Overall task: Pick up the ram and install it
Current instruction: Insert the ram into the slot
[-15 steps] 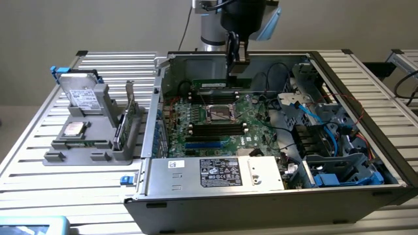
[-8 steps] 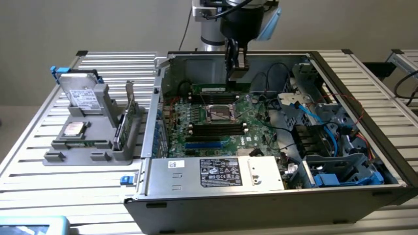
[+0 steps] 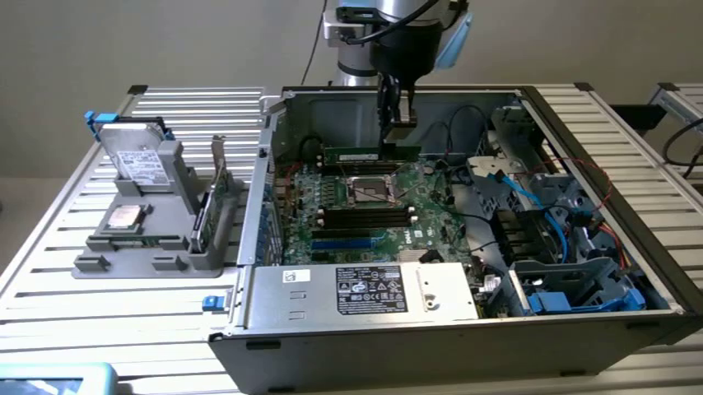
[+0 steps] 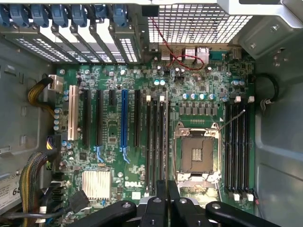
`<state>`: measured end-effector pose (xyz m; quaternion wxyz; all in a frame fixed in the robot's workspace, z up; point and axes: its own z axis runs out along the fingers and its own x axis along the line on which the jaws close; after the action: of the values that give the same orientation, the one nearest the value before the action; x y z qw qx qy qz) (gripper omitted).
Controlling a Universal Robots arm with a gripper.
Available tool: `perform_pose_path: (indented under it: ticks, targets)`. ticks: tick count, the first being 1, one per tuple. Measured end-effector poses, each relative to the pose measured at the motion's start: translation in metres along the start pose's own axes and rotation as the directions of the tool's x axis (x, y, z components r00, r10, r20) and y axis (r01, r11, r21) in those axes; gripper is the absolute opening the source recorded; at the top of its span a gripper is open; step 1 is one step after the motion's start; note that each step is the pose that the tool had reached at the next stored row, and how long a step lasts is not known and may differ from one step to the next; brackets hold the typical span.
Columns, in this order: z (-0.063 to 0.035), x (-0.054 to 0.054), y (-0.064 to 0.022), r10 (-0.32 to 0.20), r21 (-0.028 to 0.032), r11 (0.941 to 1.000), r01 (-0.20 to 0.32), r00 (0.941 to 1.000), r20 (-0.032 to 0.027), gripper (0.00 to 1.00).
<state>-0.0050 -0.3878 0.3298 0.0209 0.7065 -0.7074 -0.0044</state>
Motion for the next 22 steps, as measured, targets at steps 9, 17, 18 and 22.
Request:
perform_pose_path:
  ticks: [9,17,18,22]
  targets:
    - [0.0112,-0.001,-0.0004,0.002,0.0002,1.0,-0.002,0.9999,-0.015,0.13]
    - [0.0173,-0.005,-0.0006,0.01,0.0002,0.9999,-0.01,0.9993,-0.0368,0.13]
    - [0.0182,-0.005,-0.0006,0.011,0.0003,0.9999,-0.011,0.9991,-0.04,0.13]
    - [0.0218,-0.006,-0.0008,0.013,0.0007,0.9999,-0.013,0.9988,-0.0467,0.13]
